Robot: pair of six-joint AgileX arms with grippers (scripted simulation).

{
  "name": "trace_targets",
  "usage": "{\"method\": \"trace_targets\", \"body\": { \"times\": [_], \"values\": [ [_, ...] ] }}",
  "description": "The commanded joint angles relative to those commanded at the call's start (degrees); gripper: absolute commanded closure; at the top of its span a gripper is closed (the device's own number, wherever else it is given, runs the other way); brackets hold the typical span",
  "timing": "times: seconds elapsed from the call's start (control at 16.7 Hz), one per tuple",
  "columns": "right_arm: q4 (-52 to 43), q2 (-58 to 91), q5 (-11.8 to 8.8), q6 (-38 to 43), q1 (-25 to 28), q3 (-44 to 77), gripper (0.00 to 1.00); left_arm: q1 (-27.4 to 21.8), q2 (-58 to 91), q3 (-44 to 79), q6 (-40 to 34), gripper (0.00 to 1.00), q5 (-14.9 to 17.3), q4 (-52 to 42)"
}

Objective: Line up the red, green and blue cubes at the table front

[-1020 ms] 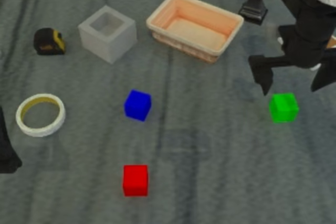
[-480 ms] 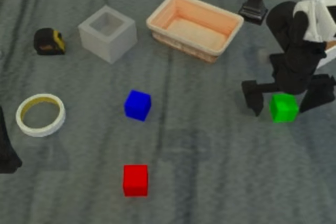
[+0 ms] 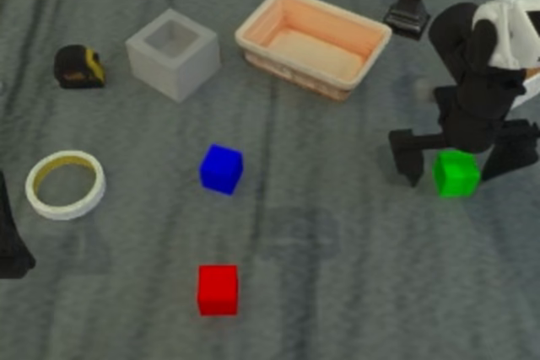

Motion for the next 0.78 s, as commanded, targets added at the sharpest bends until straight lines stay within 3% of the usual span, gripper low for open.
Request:
{"method": "trace_targets", "body": {
  "times": [0.6, 0.78],
  "values": [
    [0.0, 0.0, 0.0, 0.0, 0.0, 0.0, 0.98, 0.0, 0.0, 0.0, 0.0, 0.0, 0.0, 0.0],
    [0.0, 0.0, 0.0, 0.0, 0.0, 0.0, 1.0, 0.0, 0.0, 0.0, 0.0, 0.0, 0.0, 0.0]
  ]
}}
